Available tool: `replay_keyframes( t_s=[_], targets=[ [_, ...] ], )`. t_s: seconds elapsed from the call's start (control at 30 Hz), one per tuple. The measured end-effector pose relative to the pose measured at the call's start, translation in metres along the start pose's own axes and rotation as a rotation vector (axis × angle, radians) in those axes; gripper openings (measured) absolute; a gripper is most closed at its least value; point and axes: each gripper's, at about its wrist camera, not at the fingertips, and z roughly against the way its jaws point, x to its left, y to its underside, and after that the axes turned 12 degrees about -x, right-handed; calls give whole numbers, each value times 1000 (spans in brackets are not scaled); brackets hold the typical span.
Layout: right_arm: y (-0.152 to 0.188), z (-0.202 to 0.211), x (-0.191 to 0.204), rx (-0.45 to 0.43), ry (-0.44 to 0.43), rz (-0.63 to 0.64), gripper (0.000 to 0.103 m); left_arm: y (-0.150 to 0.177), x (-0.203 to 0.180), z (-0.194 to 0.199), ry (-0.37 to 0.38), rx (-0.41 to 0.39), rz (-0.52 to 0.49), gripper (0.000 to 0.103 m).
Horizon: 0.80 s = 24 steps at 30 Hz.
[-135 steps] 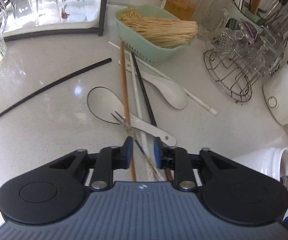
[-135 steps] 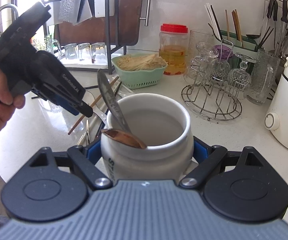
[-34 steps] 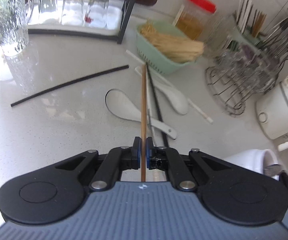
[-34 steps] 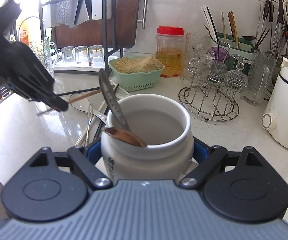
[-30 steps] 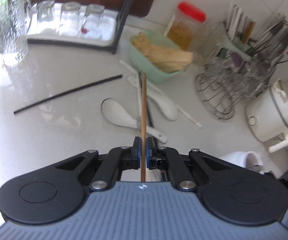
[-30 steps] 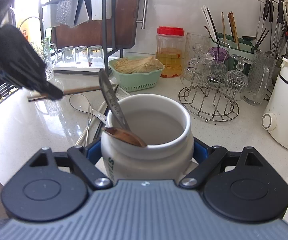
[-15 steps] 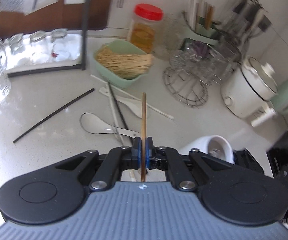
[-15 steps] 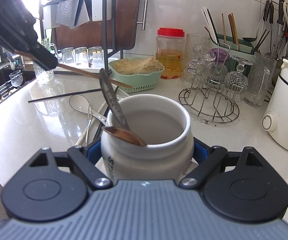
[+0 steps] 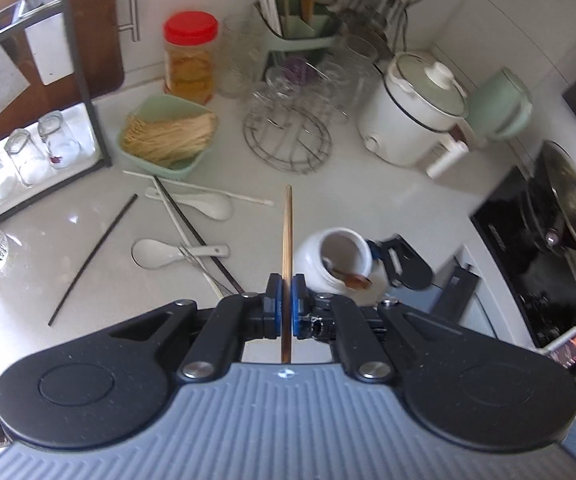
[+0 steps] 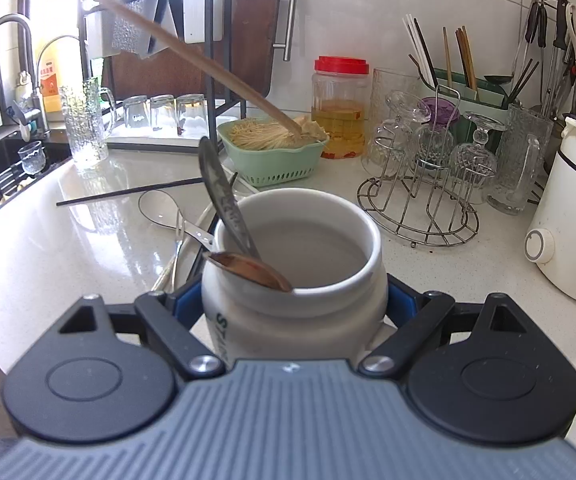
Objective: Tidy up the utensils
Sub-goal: 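Lift the wooden chopstick and carry it over the jar with the left gripper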
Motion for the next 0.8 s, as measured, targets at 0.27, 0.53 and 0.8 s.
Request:
replay_keyframes(
  t_s=[0.27, 0.53, 0.8],
  targets=[
    [0, 0, 1, 0, 6, -4, 91, -19, -19, 12, 67, 162, -7, 5],
    [0, 0, 1, -7, 12, -4, 91, -33, -28, 1, 91, 276, 27, 5],
    [1, 1, 2, -12, 17, -7, 91, -38, -33, -38, 62, 353, 22, 5]
  ],
)
